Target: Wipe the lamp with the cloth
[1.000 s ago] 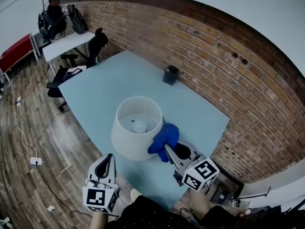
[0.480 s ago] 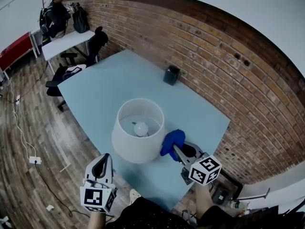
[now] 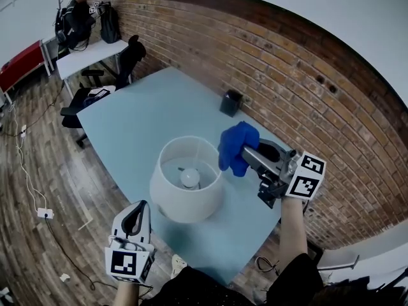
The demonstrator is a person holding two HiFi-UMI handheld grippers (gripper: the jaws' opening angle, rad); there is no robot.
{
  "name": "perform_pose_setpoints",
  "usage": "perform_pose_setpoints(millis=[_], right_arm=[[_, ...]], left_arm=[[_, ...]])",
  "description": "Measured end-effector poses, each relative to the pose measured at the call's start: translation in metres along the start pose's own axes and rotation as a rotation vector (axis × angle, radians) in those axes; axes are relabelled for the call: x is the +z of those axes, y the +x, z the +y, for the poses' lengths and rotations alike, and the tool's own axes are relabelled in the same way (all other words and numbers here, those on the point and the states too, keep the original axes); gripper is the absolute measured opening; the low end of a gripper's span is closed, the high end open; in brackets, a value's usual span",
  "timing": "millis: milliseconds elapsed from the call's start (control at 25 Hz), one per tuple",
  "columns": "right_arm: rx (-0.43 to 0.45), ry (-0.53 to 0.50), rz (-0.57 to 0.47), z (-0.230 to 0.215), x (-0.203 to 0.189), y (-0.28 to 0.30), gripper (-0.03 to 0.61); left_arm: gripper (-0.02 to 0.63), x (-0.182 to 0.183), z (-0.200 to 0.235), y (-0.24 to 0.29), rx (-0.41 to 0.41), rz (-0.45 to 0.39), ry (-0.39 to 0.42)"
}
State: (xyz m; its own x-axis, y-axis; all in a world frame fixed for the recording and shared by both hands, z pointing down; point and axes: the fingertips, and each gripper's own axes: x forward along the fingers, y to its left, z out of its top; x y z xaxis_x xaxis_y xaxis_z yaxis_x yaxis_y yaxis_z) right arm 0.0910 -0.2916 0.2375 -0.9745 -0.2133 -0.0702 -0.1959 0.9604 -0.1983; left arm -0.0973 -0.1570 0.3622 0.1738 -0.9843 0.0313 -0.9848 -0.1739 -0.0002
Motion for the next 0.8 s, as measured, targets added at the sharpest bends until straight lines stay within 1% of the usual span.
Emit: perform_pose_setpoints(millis=[120, 440, 560, 680, 800], right_arm=[[-0.041, 0.014, 0.061, -0.017, -0.021, 0.012, 0.061], [-0.108, 0.153, 0.092, -0.051, -0.077, 0.021, 0.061], [-0.138, 0.172, 0.123, -0.062, -0.097, 0.019, 0.061], [-0.165, 0.192, 0.153, -0.071, -0.116, 0.016, 0.061], [-0.2, 0.19, 0.205, -0.08, -0.136, 0.013, 0.061]], left_arm=[[0.008, -0.003, 0.002, 0.002, -0.002, 0.005, -0.003], [0.008, -0.015, 0.01, 0.011, 0.004, 0.041, -0.009], [0.008, -0.02, 0.011, 0.016, -0.006, 0.059, -0.006], [0.008, -0.025, 0.014, 0.023, -0.018, 0.068, 0.013], [0.008, -0.025, 0.018, 0.03, -0.025, 0.068, 0.019]])
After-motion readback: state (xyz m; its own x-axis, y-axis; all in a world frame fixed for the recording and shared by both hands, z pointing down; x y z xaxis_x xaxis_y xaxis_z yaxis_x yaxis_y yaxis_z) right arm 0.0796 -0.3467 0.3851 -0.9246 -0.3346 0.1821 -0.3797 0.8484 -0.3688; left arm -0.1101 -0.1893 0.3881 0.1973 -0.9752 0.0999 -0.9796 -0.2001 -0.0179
